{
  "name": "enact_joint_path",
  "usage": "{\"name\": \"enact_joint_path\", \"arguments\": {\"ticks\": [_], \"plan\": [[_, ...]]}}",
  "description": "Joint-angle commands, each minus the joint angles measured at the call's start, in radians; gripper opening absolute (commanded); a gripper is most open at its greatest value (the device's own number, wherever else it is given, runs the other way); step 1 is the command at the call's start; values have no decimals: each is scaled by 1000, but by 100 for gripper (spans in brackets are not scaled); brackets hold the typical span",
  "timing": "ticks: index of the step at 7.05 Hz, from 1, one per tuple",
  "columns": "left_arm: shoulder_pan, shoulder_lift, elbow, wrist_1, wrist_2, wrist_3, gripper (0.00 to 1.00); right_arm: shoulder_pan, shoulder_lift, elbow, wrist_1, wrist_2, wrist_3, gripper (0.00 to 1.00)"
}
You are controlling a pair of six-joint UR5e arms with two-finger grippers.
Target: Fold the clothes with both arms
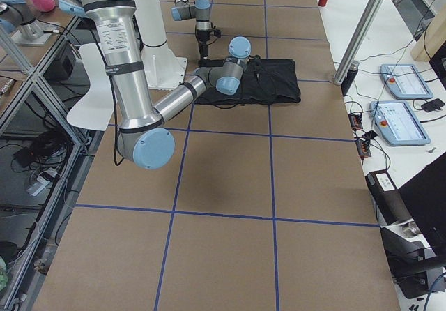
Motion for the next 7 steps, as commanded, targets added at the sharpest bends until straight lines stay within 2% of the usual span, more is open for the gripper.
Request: {"name": "enact_joint_path", "arguments": {"ticks": [1, 2, 3, 4, 5, 7], "plan": [[0, -26, -2, 37, -2, -1, 15, 2, 0, -2, -1, 1, 0, 100], [0, -29, -2, 44, -2, -1, 0, 2, -3, -2, 1, 1, 0, 100], [-3, -31, -9, 44, -6, 0, 0, 2, -6, -2, 1, 2, 0, 100], [-11, -17, -62, 51, -15, 0, 0, 0, -6, -11, -1, 2, 2, 100], [-21, -17, -102, 104, -34, 2, 0, -6, -6, -27, 1, 1, 6, 100], [-38, -17, -143, 137, -40, 6, 0, -86, 13, -23, 5, -30, 214, 100]]}}
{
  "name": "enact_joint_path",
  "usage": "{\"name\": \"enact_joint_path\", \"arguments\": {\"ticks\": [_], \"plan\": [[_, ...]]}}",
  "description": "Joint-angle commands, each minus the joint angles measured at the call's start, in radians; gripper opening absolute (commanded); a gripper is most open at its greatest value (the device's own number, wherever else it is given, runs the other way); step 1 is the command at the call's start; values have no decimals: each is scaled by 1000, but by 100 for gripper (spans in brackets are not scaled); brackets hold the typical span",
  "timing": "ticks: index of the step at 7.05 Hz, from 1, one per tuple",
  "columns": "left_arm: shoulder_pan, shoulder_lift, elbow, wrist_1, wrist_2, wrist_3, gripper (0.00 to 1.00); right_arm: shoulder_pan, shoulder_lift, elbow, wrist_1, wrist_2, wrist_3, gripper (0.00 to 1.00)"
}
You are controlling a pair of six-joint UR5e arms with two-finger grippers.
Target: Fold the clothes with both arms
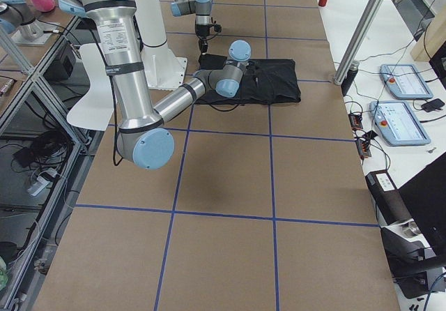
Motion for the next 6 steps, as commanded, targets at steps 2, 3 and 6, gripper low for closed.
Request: {"name": "enact_joint_path", "arguments": {"ticks": [2, 3, 6], "plan": [[-12, 10, -26, 18, -7, 2, 0, -114, -2, 8, 1, -90, 171, 100], [-18, 10, -29, 18, -7, 2, 0, -177, -2, 8, 1, -163, 226, 100], [-25, 12, -46, 18, -26, -3, 0, -280, -48, 8, -4, -234, 296, 100]]}}
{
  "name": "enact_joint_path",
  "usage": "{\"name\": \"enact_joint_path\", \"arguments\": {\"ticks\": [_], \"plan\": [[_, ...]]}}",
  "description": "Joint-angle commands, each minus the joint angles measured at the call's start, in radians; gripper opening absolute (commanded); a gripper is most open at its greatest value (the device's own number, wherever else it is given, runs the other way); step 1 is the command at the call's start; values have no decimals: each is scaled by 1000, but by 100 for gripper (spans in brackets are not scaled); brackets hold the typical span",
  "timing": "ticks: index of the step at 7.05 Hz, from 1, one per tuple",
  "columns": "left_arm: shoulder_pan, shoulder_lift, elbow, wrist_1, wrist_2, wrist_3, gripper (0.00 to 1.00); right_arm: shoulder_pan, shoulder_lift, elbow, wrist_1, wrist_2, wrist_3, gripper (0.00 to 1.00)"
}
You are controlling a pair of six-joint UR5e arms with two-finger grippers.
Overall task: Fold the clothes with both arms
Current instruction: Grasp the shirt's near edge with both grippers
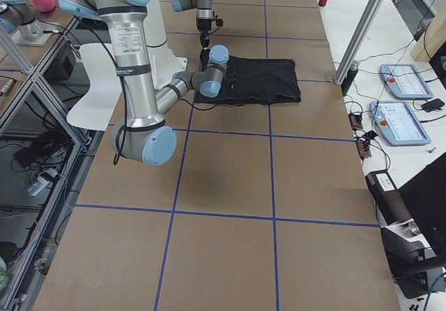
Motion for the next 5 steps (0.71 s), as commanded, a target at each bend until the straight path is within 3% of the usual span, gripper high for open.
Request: {"name": "enact_joint_path", "arguments": {"ticks": [1, 2, 5], "plan": [[-3, 1, -9, 0, -3, -1, 0, -59, -32, 0, -8, -50, 27, 100], [-2, 1, -9, 0, -3, -1, 0, -81, -30, 0, -29, -55, 27, 100], [-3, 2, -12, 0, -3, -1, 0, -101, 27, 34, -245, -58, 27, 100]]}}
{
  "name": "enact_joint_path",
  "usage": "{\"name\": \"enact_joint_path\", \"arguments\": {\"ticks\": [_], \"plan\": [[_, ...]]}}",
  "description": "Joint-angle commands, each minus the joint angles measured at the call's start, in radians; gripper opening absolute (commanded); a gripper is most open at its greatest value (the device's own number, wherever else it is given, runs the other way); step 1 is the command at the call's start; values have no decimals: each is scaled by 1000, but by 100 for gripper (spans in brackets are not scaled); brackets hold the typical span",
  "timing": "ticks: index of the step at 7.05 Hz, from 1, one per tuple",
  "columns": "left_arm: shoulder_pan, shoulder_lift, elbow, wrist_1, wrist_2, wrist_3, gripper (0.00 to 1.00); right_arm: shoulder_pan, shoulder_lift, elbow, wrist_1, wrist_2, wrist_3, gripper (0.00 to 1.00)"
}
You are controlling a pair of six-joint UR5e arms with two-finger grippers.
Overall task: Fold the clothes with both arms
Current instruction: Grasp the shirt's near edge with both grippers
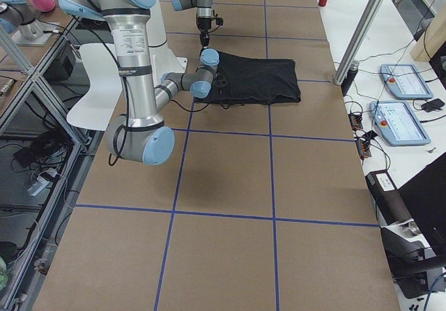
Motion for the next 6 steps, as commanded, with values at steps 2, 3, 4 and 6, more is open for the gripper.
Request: {"name": "enact_joint_path", "arguments": {"ticks": [2, 3, 4, 6], "plan": [[1, 1, -2, 0, 0, 0, 0, -21, 75, -9, -107, -17, -1, 100], [1, 1, -2, 0, 0, 0, 0, -12, 74, -14, -108, -19, -1, 100], [1, 1, -2, 0, 0, -2, 0, -7, 69, -14, -108, -19, -1, 100], [1, -1, -2, 0, 0, -3, 0, -12, 72, -41, -108, -29, -3, 100]]}}
